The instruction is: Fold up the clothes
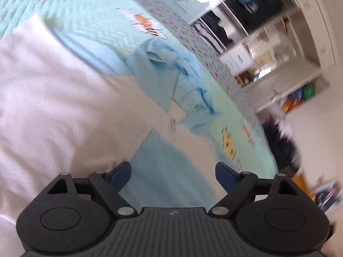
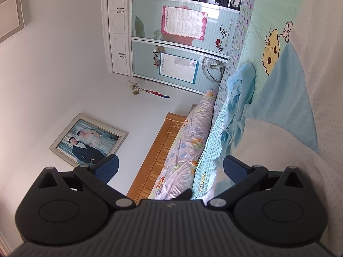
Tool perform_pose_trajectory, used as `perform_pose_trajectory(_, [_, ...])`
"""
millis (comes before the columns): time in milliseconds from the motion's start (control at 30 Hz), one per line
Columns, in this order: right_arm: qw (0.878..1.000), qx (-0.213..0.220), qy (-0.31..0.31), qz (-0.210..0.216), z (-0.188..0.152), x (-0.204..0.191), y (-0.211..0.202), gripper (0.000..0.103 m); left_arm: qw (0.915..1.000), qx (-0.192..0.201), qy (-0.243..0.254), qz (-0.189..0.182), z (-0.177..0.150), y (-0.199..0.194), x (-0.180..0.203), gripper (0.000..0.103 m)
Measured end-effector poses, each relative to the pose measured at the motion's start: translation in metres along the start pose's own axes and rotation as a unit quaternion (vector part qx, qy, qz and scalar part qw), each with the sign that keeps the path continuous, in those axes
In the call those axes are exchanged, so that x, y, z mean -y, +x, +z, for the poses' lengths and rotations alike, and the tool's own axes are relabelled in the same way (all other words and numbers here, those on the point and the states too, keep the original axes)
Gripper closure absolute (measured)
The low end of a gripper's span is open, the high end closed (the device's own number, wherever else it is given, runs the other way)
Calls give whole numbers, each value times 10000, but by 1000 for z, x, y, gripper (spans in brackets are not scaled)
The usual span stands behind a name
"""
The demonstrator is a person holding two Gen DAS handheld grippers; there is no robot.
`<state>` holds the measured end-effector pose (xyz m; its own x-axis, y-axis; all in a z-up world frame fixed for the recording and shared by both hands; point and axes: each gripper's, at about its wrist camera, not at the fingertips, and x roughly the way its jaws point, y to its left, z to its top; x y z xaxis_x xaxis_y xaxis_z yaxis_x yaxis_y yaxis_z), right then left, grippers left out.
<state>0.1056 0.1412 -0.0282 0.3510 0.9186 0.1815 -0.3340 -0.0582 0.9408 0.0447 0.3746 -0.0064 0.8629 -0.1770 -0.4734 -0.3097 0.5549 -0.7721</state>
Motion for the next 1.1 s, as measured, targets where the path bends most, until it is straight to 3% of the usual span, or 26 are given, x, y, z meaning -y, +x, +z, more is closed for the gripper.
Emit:
perform_pose_trajectory(67, [10000, 7, 22, 5, 0, 1, 0, 0, 9997, 190, 74, -98, 8, -6, 4, 13])
perform_pose_trajectory(267, [9999, -127, 61, 75, -1, 1, 3, 0, 9998, 29, 189, 110, 16, 16, 0, 11])
perform_pose_trajectory(433, [9999, -125, 82, 50, 0, 2, 2, 0, 9994, 229, -109, 218, 17, 15, -7, 14])
perform_pose_trajectory(600, [9999, -68, 87, 29, 0, 2, 1, 0, 9971, -358, -92, -670, -15, 13, 16, 11])
perform_pose_trajectory(667, [10000, -83, 53, 14, 0, 1, 1, 0, 9951, -651, 62, -746, -34, 27, 25, 8])
perform_pose_trajectory(767, [9999, -40, -78, -58, 1, -3, 0, 0, 9958, -677, 517, -348, -54, 39, 36, 8])
perform_pose_trajectory(900, [9994, 112, -288, -128, 6, -10, -8, 0, 9927, -338, 1120, 297, -71, 13, 48, 11])
perform_pose_trajectory(1100, [9960, 507, -642, -367, 17, -29, -21, 0, 9714, 174, 2005, 1258, -96, -26, 65, 8])
